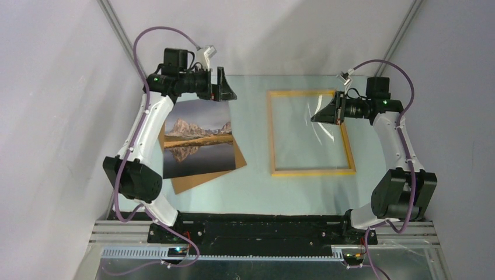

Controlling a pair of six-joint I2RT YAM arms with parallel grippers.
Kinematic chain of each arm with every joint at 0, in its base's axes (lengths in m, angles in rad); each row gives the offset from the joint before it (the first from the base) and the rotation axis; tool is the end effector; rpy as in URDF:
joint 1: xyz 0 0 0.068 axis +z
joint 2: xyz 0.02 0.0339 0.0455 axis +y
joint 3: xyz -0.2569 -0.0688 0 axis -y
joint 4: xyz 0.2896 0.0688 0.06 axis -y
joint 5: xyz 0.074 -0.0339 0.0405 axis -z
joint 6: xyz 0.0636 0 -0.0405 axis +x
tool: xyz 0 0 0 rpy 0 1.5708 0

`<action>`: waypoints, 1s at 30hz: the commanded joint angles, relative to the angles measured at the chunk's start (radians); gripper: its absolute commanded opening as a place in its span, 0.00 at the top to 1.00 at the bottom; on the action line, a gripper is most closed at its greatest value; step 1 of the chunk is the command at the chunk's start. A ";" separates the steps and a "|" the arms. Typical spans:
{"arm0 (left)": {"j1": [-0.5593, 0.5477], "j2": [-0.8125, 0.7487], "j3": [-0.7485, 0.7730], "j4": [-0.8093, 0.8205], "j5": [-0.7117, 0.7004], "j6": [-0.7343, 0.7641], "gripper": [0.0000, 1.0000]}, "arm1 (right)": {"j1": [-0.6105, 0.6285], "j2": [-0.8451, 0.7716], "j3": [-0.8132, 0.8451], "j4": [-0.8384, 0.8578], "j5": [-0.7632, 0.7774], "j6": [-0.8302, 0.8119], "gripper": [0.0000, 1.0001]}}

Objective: Put the photo into the frame
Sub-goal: Adjust the photo frame item.

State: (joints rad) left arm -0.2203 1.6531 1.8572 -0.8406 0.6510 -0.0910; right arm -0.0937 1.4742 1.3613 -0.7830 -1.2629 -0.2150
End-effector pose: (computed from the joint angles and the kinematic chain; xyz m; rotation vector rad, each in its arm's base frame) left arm 0.3943 -0.1278 0.4129 0.5072 2.1347 -0.8903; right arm 0.3522 0.0278 0.3234 -0.6250 1.9389 1.3195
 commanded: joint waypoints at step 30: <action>-0.108 0.170 -0.249 0.590 0.425 -0.344 0.03 | -0.029 -0.086 -0.234 1.031 -0.107 0.952 1.00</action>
State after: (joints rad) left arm -0.2909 1.8374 1.6341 -0.3618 0.9745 -0.3759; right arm -0.1162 1.4059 1.1629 -0.0116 -1.3273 0.5625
